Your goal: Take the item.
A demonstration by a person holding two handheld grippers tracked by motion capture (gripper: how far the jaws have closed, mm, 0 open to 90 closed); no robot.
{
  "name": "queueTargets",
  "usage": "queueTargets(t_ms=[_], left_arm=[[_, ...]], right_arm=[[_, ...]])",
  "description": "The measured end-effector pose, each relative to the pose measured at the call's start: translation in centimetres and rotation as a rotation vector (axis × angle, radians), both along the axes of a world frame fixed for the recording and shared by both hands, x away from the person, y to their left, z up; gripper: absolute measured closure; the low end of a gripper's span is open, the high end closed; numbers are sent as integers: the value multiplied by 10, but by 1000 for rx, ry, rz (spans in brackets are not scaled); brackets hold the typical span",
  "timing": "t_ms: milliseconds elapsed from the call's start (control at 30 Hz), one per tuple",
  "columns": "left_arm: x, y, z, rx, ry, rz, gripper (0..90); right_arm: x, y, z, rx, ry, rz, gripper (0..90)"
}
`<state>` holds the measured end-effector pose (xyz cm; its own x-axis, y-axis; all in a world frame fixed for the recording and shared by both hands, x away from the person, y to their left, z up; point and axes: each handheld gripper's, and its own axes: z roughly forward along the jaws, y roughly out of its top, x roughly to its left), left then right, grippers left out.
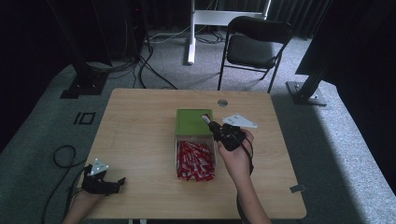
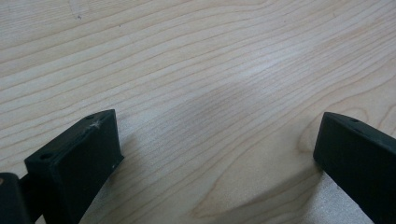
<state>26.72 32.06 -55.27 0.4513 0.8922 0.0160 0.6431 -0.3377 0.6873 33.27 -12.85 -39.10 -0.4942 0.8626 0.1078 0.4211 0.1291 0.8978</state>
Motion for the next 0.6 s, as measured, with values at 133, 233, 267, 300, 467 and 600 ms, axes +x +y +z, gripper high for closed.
queueTargets(t_ms=[133,233,267,300,467,600], left_arm=[[0,0,0,0,0,0,14],[0,0,0,0,0,0,14],[0,0,0,0,0,0,14],[0,0,0,0,0,0,14],[0,0,0,0,0,0,14],[0,0,0,0,0,0,14]], right_arm=[[2,-9,-2,-1,4,-26,840],[3,-15,-4,-2,-4,-50,840],[3,-15,-4,-2,-4,-50,840],[4,-19,-6,4,-5,-65,839],[7,-29,-13,4,-19,-123,840],[9,-37,-21,22,-4,-155,839]])
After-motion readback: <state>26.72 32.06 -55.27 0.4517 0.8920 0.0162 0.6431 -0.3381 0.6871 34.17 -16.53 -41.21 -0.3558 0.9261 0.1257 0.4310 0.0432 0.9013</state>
